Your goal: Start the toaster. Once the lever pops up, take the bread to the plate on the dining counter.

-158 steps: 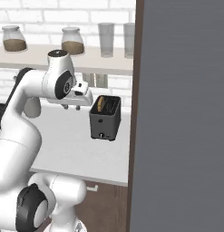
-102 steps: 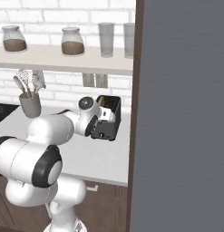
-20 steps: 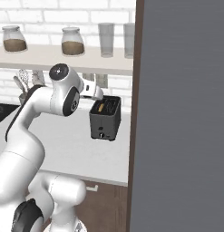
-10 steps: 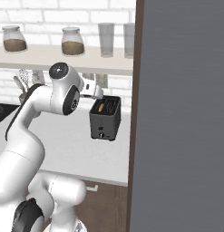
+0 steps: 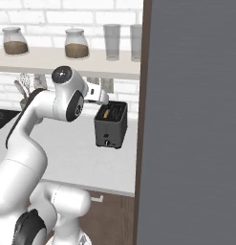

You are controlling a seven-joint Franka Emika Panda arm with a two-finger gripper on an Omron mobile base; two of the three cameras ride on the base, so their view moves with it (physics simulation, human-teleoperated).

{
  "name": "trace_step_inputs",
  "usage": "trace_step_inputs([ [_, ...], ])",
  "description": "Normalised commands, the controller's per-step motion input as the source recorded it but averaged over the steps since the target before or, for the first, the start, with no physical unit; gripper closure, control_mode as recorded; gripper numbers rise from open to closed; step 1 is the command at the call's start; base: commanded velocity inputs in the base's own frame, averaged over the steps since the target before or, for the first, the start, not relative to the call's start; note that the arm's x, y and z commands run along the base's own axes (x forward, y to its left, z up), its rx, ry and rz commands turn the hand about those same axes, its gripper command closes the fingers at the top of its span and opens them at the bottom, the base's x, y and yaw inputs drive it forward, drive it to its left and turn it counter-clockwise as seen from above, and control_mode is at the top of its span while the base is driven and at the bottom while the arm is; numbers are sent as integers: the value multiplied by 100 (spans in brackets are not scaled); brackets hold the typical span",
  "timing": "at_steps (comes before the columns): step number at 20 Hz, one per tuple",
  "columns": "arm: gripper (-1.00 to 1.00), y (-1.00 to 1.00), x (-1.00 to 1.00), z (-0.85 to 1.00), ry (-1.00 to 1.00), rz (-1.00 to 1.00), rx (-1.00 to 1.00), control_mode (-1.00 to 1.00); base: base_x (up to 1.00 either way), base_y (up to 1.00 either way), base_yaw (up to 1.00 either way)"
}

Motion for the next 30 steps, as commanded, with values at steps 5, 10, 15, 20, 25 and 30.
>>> trace_step_inputs([
  [5, -100, 0, 0, 0, 0, 0, 0, -100, 0, 0, 0],
  [10, -100, 0, 0, 0, 0, 0, 0, -100, 0, 0, 0],
  [15, -100, 0, 0, 0, 0, 0, 0, -100, 0, 0, 0],
  [20, -100, 0, 0, 0, 0, 0, 0, -100, 0, 0, 0],
  [25, -100, 0, 0, 0, 0, 0, 0, -100, 0, 0, 0],
  [30, -100, 0, 0, 0, 0, 0, 0, -100, 0, 0, 0],
])
